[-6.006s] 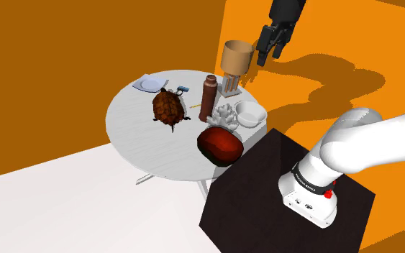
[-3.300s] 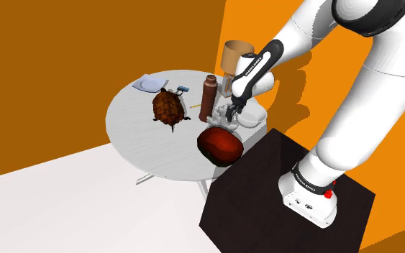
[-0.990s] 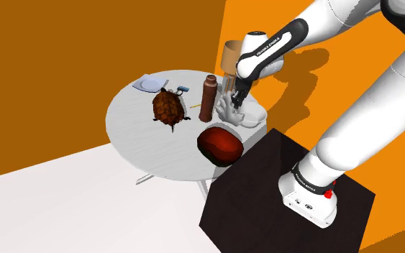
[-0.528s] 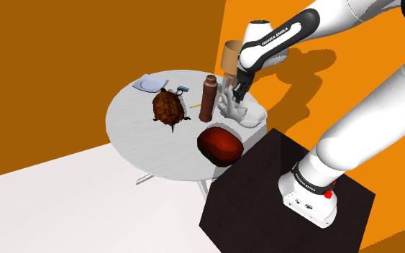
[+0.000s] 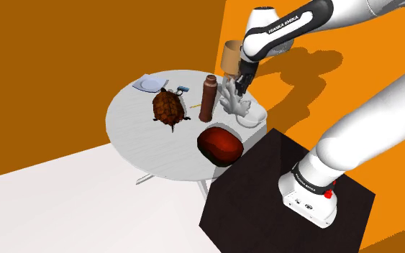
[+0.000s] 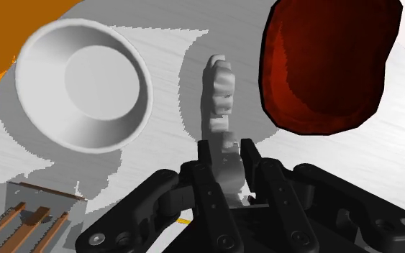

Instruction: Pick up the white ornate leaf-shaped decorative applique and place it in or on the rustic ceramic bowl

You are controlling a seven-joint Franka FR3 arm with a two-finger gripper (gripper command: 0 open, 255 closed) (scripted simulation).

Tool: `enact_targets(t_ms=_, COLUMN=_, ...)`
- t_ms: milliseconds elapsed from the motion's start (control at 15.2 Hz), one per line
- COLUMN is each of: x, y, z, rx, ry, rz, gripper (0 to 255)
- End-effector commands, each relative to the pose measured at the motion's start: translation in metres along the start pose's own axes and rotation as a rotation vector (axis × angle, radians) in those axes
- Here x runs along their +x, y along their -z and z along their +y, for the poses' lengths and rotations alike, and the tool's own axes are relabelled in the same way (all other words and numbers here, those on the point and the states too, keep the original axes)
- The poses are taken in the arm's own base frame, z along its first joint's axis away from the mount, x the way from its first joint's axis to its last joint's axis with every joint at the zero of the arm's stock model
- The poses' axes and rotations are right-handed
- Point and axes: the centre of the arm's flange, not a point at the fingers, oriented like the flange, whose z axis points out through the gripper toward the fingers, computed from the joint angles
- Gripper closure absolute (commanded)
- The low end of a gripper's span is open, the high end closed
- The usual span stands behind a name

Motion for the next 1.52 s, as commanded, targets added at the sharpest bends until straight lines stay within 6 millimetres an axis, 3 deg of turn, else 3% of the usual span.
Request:
enact_targets(t_ms=0, x=-0.008, y=0.006, z=-0.011, rx=0.000, ry=0.000, rz=0.000, gripper=255)
enact_targets(t_ms=858, x=-0.103, y=0.044, z=-0.147, rx=0.000, ry=0.000, rz=0.000, gripper=255)
enact_targets(t_ms=1452, x=-0.101, y=-0.003, z=-0.149, rx=0.000, ry=0.000, rz=0.000, gripper=255)
